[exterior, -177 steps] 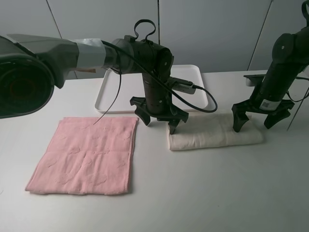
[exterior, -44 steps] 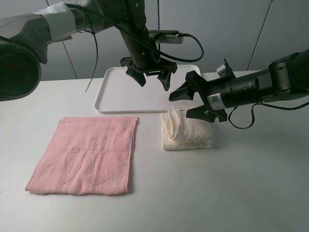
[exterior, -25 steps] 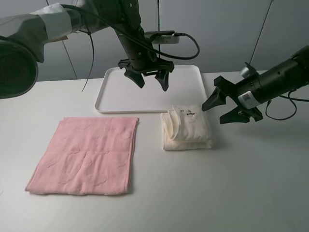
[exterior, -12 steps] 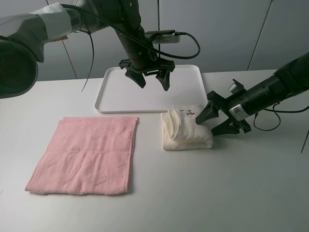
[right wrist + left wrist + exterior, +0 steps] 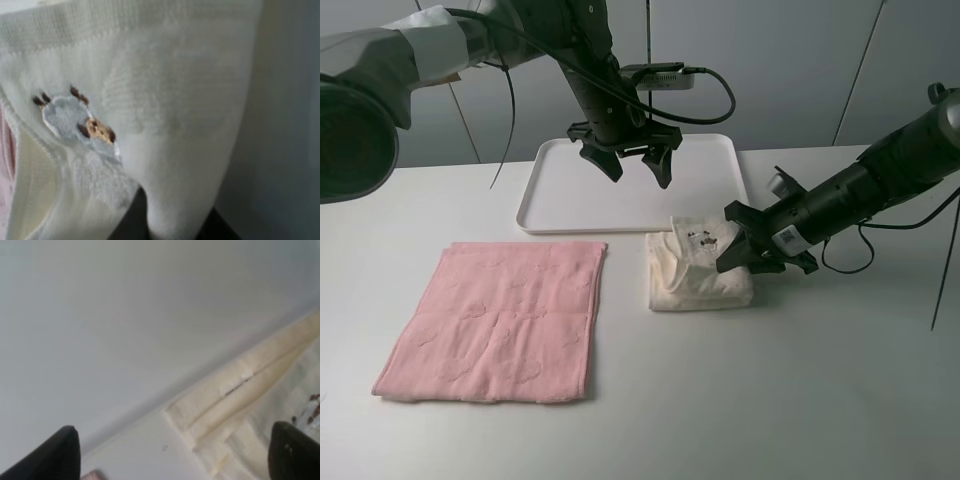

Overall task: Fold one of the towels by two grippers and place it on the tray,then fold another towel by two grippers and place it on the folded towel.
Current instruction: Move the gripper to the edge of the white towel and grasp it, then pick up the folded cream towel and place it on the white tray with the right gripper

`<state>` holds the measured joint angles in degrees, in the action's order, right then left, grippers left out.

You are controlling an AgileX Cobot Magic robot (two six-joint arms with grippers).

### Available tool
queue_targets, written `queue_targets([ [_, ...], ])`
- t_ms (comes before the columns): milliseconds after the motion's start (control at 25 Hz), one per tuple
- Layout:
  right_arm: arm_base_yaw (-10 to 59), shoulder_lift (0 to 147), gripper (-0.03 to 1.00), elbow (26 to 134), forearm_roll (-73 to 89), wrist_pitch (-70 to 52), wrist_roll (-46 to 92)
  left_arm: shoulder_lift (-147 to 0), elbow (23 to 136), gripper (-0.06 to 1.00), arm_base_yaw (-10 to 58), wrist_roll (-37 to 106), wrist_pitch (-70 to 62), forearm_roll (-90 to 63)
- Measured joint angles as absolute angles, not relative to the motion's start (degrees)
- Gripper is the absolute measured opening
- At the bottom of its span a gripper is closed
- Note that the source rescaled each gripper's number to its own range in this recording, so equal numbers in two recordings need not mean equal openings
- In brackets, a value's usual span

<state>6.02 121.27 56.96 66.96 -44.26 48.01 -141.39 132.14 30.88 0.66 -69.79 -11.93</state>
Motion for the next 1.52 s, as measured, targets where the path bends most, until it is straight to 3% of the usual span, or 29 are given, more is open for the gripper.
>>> queue_targets([
  [40, 6.4, 121.3, 0.09, 57.0, 67.1, -44.2, 48.7, -141.4, 132.1, 0.97, 30.9, 0.9, -69.8, -11.9],
  [560, 6.6, 118.4, 0.09, 57.3, 67.0, -48.0, 49.9, -138.9, 132.0, 0.97, 29.4, 8.1, -69.8, -21.3],
  [760, 6.6, 116.1, 0.09, 63.0, 65.1, -54.5, 46.6, -133.5, 130.6, 0.97, 27.5, 10.7, -69.8, -20.8],
  [1160, 6.7, 116.5, 0.09, 79.2, 57.5, -61.1, 36.0, -124.0, 118.4, 0.97, 20.4, 14.6, -69.8, -22.0],
  [1520, 10.4, 125.7, 0.09, 98.4, 57.4, -66.5, 29.0, -110.1, 96.5, 0.97, 13.5, 20.3, -66.9, -23.8],
])
